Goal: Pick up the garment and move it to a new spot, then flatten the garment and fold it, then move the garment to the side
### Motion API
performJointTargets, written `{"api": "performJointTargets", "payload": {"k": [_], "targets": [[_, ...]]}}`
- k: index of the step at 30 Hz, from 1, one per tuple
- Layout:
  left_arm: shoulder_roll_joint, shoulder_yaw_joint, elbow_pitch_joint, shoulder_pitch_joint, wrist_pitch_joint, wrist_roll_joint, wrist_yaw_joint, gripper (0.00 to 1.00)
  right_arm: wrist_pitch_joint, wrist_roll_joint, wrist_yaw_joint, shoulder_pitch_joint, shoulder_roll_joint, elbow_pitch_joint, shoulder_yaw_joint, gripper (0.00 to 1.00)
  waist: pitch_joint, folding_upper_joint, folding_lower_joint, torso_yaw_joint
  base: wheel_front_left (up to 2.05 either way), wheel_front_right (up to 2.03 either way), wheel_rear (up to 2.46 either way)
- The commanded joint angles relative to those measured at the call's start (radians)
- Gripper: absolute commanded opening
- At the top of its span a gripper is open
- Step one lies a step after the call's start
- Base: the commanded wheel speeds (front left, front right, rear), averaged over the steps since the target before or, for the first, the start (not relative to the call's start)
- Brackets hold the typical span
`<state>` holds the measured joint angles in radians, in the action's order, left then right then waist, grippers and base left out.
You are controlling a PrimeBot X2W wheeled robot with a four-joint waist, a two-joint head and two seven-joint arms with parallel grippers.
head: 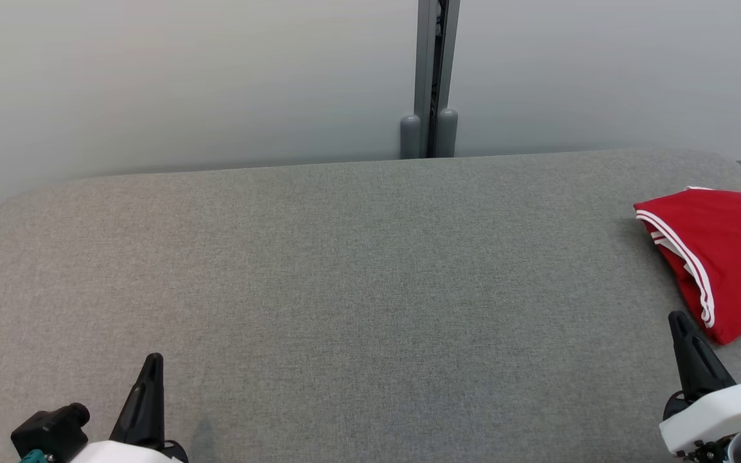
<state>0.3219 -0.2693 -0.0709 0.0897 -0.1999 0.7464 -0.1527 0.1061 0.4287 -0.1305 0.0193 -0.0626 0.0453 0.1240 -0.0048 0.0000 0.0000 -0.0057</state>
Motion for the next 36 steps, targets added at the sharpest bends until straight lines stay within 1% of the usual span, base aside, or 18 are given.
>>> {"api": "performJointTargets", "payload": {"k": [1, 18, 36], "targets": [[0.002, 0.014, 0.008, -0.041, -0.007, 0.027, 0.011, 0.00, 0.011, 0.032, 0.000, -0.038, -0.010, -0.001, 0.014, 0.00, 0.000, 0.0000, 0.0000, 0.000, 0.00, 0.00, 0.00], [-0.061, 0.034, -0.047, -0.093, -0.020, 0.232, 0.077, 0.00, 0.103, 0.277, 0.000, -0.128, -0.021, 0.115, 0.087, 0.00, 0.002, 0.0000, 0.0000, 0.001, 0.00, 0.00, 0.00], [-0.117, 0.052, -0.084, -0.136, -0.031, 0.410, 0.132, 0.00, 0.181, 0.497, 0.000, -0.205, -0.033, 0.216, 0.143, 0.00, 0.005, 0.0000, 0.0000, 0.002, 0.00, 0.00, 0.00]]}}
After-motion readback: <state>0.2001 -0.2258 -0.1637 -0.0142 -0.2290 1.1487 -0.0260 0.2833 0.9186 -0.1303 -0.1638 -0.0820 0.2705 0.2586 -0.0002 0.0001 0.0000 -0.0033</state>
